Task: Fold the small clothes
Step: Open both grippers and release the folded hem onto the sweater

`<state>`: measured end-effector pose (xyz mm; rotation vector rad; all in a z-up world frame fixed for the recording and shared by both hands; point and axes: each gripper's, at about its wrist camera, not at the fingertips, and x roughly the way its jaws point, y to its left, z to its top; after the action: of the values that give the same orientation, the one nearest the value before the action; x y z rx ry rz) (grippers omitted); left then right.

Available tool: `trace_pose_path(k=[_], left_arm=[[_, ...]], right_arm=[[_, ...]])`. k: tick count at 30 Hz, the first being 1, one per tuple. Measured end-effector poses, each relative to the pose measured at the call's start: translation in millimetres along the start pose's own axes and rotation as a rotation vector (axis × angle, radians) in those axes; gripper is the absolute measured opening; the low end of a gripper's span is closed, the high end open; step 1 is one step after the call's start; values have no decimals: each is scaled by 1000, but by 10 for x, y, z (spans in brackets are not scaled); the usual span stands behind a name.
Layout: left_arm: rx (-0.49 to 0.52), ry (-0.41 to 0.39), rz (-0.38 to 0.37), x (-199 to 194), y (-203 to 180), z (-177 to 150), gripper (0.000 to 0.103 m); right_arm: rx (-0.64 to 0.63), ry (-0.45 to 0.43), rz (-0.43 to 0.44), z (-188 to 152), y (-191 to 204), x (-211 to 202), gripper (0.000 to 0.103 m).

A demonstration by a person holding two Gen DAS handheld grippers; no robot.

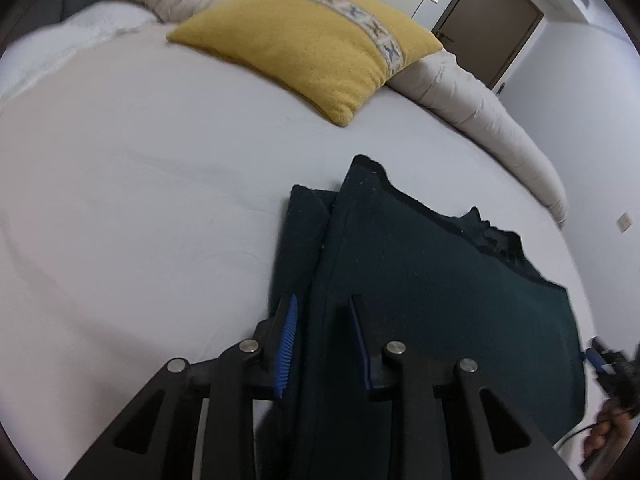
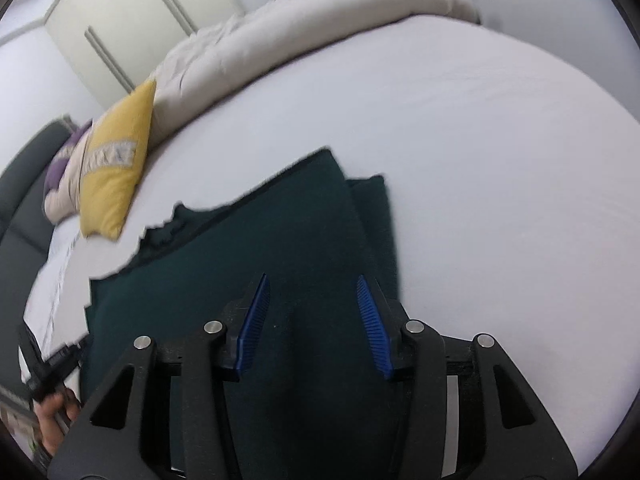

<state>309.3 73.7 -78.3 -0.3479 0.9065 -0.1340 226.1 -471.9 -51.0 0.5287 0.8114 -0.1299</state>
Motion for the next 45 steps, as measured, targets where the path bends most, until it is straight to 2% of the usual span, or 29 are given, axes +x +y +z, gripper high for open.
trace_pose_path(k=[3,5,8,10,11,14,16,17,18,19,20,23,28,32,37,40,41,42,44,45], left_arm=[[83,-50,-10,-198,-272,-88,39],[161,-67,-4,-257,-487,-163,43],[253,-38,45,-159,-664,-257,46],[227,-10,88,-49,-535,-286,46],[200,-4,86,-30,-425,-298,45],[187,-15,63,-124,-320,-299,41],[168,-27,32,-217,-290,-283,42],[151,-49,13,-293,-273,-275,46],[141,-65,15,-335,-261,-265,56],[123,-90,12,-387,-231,-250,62],[107,-110,2,-423,-195,-236,69],[79,-108,-7,-408,-113,-157,69],[111,-73,-13,-278,-163,68,67],[149,-52,18,-88,-252,286,66],[140,40,63,281,-203,407,54],[159,43,78,357,-208,404,50],[168,40,84,362,-218,404,42],[173,38,91,366,-223,407,30],[164,34,97,357,-201,420,16],[155,29,88,342,-184,420,14]], right_arm=[[-31,-20,137,-85,191,-192,46],[-83,43,245,-227,432,-149,46],[-198,135,320,-494,732,-51,45],[-207,172,294,-610,757,84,45],[-188,181,278,-604,748,159,44],[-35,166,260,-559,338,175,44],[57,111,261,-528,29,46,44],[77,85,236,-498,-46,-1,44],[99,53,216,-471,-152,-62,46],[123,7,202,-455,-266,-191,46],[128,-16,194,-448,-313,-246,47],[102,-74,122,-408,-433,-413,50],[78,-53,103,-362,-464,-316,50],[68,-40,86,-410,-372,-228,50],[6,-55,29,-389,-298,-169,50],[-2,-94,-39,-369,-316,-224,50],[-7,-111,-57,-367,-321,-244,50],[-11,-118,-67,-367,-325,-276,50],[-38,-96,-79,-380,-308,-232,50],[-54,-67,-80,-392,-289,-173,50]])
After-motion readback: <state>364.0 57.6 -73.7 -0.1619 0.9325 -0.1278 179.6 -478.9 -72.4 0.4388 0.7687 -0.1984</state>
